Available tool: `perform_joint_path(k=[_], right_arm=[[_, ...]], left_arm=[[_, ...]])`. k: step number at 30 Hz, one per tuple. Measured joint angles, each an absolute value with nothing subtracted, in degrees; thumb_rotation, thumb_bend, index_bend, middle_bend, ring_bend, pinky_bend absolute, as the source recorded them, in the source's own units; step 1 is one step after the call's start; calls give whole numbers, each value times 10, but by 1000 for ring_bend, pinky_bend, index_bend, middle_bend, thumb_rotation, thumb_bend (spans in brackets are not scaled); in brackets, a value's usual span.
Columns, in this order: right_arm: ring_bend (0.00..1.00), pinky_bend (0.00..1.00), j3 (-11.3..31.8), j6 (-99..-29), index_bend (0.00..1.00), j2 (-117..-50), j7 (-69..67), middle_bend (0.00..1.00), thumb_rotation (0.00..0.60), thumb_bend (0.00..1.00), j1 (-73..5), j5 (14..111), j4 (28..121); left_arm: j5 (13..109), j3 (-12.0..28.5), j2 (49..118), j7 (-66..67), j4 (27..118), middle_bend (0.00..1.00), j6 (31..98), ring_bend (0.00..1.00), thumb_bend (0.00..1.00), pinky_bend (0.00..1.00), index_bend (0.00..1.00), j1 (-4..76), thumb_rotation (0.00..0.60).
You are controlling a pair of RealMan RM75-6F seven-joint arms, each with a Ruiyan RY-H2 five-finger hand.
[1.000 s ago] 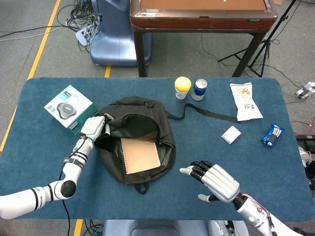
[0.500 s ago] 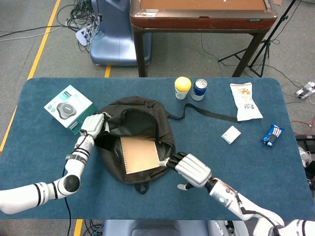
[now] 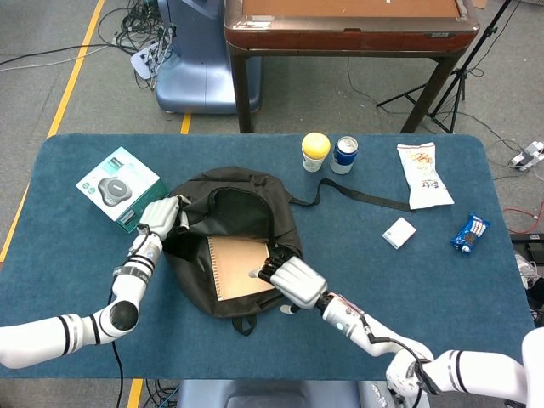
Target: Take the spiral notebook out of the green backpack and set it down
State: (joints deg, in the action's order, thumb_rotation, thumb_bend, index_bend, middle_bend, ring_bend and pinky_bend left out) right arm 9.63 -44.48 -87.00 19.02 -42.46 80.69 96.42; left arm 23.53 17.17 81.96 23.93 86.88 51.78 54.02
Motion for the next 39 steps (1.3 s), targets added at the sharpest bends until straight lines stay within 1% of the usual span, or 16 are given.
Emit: perform_joint_path(k=[9, 14, 27, 39], right_arm=[[193, 305, 98, -462, 229, -936, 211, 290, 600, 71, -448, 793, 881], [193, 305, 92, -466, 229, -968, 218, 277, 600, 46, -459, 787, 840], [168, 305, 72, -479, 228, -1013, 237, 242, 600, 33, -473, 787, 767], [144, 305, 62, -505, 229, -1047, 234, 214, 600, 33, -477, 812, 715]], left_arm=[[222, 166, 819, 236, 871, 297, 519, 294, 780, 133, 790, 543, 600], [222, 166, 815, 223, 878, 297, 516, 294, 780, 133, 790, 538, 600], [225, 162, 803, 212, 895, 296, 518, 294, 780, 133, 790, 535, 600], [227, 159, 798, 201, 899, 297, 518, 294, 780, 133, 789, 533, 600]])
